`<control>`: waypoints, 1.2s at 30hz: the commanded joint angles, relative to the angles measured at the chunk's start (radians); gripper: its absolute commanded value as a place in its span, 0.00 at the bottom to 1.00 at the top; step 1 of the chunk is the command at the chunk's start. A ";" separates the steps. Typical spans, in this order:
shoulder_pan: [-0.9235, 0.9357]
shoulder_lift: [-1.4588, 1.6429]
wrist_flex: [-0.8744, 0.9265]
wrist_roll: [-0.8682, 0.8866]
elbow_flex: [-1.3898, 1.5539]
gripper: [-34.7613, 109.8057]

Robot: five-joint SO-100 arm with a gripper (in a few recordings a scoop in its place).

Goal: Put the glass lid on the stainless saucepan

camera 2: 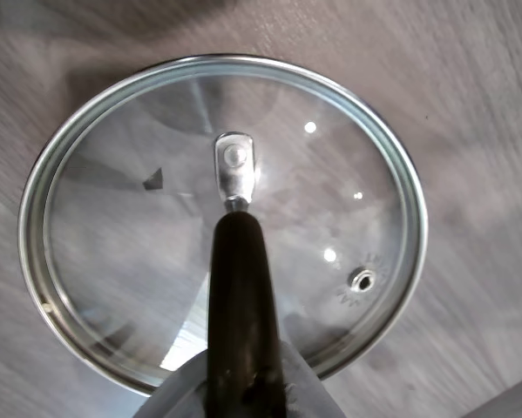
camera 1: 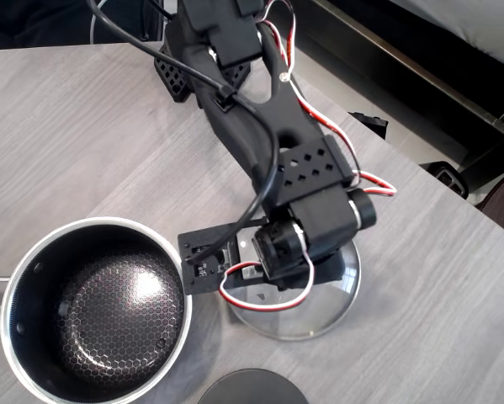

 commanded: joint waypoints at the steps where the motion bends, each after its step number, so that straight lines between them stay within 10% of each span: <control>1: -0.011 0.008 0.006 0.006 -0.046 0.24; 19: -0.031 0.397 0.055 -0.034 -0.258 0.24; 36: 0.505 0.597 0.055 -0.238 -0.314 0.24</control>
